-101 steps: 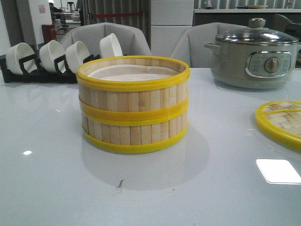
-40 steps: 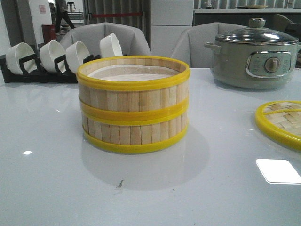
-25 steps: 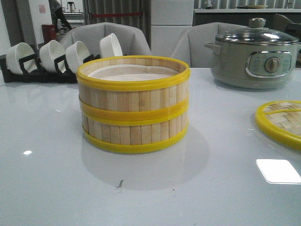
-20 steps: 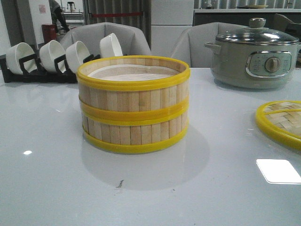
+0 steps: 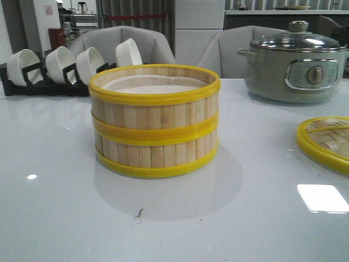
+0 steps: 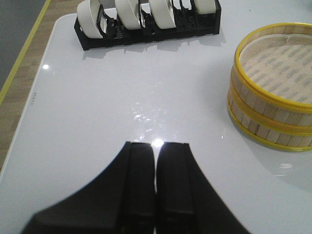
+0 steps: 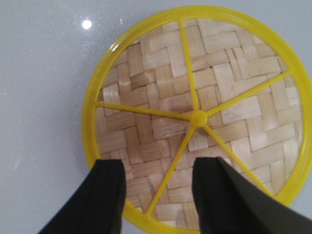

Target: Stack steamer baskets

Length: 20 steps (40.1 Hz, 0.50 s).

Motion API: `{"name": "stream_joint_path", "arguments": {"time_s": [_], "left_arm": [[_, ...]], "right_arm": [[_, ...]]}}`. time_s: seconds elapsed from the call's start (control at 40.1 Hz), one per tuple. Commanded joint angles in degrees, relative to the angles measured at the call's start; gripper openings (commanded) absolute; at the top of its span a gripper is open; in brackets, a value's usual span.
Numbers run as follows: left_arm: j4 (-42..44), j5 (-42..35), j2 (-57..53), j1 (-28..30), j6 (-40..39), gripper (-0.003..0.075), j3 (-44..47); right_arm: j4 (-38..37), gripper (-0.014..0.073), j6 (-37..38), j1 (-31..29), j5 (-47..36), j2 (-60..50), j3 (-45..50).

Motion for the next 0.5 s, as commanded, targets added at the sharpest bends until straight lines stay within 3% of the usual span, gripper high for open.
{"name": "stream_joint_path", "arguments": {"time_s": [0.0, 0.125, 0.349, 0.474], "left_arm": [[1.0, -4.1, -0.1, -0.4, -0.7, 0.0092, -1.5], [1.0, -4.1, -0.1, -0.4, -0.7, 0.0092, -1.5], [1.0, -4.1, -0.1, -0.4, -0.7, 0.0092, -1.5], [1.0, -4.1, -0.1, -0.4, -0.7, 0.0092, -1.5]], "right_arm": [[-1.9, 0.0423, -0.2, -0.5, -1.6, -0.1, -3.2], [-3.6, 0.0412, -0.2, -0.5, -2.2, 1.7, -3.3], [-4.0, 0.0266, -0.2, -0.5, -3.4, 2.2, -3.3], [-4.0, 0.0255, -0.2, -0.5, -2.6, 2.2, -3.3]]}}
